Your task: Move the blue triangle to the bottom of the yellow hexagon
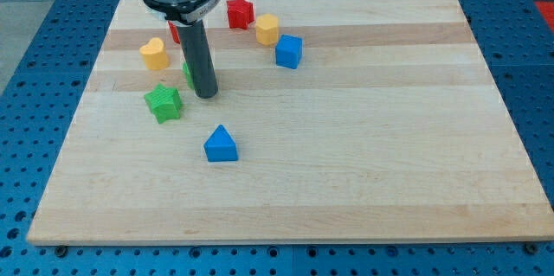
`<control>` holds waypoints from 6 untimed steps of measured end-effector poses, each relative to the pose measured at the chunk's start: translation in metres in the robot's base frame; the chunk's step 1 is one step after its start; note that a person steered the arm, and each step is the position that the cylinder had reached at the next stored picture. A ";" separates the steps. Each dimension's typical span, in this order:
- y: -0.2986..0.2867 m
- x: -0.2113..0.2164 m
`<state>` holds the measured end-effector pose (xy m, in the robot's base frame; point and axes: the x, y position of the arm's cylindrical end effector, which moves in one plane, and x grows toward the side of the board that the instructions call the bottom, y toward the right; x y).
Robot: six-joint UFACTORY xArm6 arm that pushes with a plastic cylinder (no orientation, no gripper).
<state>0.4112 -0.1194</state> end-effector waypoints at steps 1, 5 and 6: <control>0.010 0.017; 0.028 0.115; 0.059 0.098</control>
<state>0.5088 -0.0607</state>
